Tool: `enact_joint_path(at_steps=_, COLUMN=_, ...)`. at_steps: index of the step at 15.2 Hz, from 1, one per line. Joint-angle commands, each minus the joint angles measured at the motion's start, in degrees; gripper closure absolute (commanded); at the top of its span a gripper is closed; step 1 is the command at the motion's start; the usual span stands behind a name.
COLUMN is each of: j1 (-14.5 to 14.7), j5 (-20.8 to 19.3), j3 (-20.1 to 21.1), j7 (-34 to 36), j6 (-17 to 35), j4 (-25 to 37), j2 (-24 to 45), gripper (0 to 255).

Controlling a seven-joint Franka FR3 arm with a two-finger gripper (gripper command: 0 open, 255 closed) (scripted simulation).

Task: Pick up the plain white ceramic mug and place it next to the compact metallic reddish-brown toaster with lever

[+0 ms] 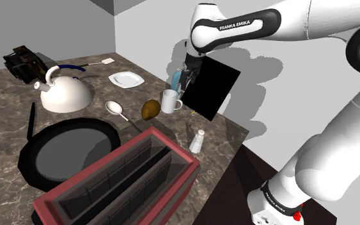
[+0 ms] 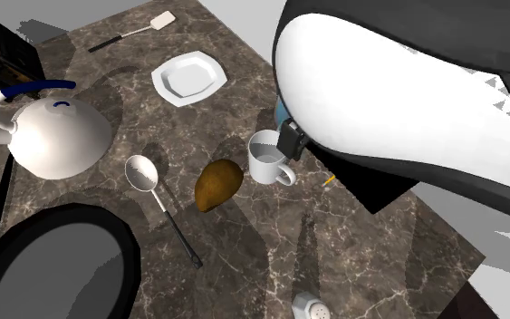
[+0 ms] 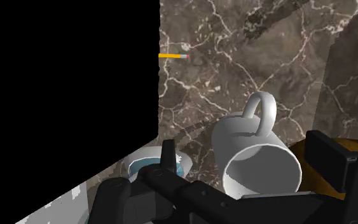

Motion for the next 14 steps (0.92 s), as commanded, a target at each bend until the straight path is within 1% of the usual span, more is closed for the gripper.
enact_joint_path(at_steps=1, j1=0.07, j5=0.72, j3=0.14, j7=-1.08, j6=0.03, j4=4.17, j2=4.92, gripper=0)
enact_joint_path(at_steps=5, j1=0.04, j5=1.89, j3=0.67, j7=-2.97, j6=-0.51, j4=12.91, j2=14.49, gripper=0)
enact_joint_path(at_steps=6, j1=0.03, j5=1.98, j3=0.74, j7=-3.12, j6=-0.62, j4=13.78, j2=15.38, gripper=0)
enact_joint_path(at_steps=13, j1=-0.01, j5=2.00, j3=0.74, j7=-3.13, j6=4.54, j4=10.67, j2=17.43, gripper=0)
enact_joint_path(at_steps=14, j1=-0.01, j5=2.00, j3=0.74, j7=-3.13, j6=4.54, j4=10.65, j2=17.41, gripper=0)
